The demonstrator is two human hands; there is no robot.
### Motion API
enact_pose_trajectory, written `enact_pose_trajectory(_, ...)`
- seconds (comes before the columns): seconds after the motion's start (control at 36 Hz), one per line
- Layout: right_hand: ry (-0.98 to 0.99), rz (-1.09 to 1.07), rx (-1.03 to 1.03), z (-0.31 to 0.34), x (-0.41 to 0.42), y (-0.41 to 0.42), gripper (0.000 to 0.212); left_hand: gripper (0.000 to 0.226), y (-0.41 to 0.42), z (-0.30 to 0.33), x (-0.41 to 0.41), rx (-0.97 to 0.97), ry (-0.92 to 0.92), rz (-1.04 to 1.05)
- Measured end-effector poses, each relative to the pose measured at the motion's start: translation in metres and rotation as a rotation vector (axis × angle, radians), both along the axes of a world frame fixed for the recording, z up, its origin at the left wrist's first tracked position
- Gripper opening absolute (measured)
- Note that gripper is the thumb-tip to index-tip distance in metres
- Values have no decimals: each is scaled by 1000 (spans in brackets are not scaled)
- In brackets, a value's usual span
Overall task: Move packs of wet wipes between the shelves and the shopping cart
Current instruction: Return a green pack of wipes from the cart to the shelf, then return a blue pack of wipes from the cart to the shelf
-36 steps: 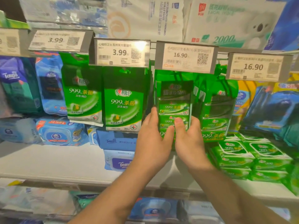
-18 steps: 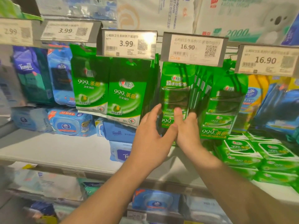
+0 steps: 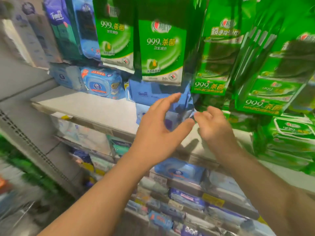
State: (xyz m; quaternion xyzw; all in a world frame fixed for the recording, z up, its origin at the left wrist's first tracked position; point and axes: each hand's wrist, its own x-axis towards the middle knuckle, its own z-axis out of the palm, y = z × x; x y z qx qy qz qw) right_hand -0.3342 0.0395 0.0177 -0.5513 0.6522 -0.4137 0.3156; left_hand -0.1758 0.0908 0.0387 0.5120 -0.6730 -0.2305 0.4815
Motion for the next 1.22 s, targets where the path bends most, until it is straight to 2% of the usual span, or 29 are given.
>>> enact_pose_trajectory(0.06,145,71,12,-3,0,11,54,70,8,-3,9,15,-40,35)
enact_pose_trajectory(0.08,200,97,19,-3,2,17,49,73,13,-5,14,19,-67,54)
enact_pose_trajectory(0.17,300,128,61,-3,15,32,52,72,26,-7,31,58,-114,105)
enact_pose_trajectory(0.28,483,212,77,5,40,54,34,73,45,-10,63,104,-190,166)
enact_pose_trajectory(0.36,546,227,70,14,61,73,45,78,64,-10,91,117,-291,195)
enact_pose_trajectory(0.44,621,273,34,17,96,92,47,92,91,-11,131,150,-410,251)
enact_pose_trajectory(0.53,676,345,-14,16,141,115,51,102,124,-15,178,160,-429,321)
enact_pose_trajectory(0.58,745,390,-15,12,171,129,56,97,148,-17,208,184,-435,371)
enact_pose_trajectory(0.72,745,530,-39,5,250,162,40,77,207,-27,288,251,-422,499)
enact_pose_trajectory(0.81,788,645,-79,-1,295,181,53,65,247,-29,327,298,-393,583)
enact_pose_trajectory(0.97,829,806,-84,-3,383,213,59,96,310,-39,397,453,-302,741)
enact_pose_trajectory(1.08,853,922,-129,-7,436,224,52,95,343,-47,433,501,-250,886)
enact_pose_trajectory(1.22,885,1069,-152,-20,503,226,71,97,371,-57,478,595,-209,1013)
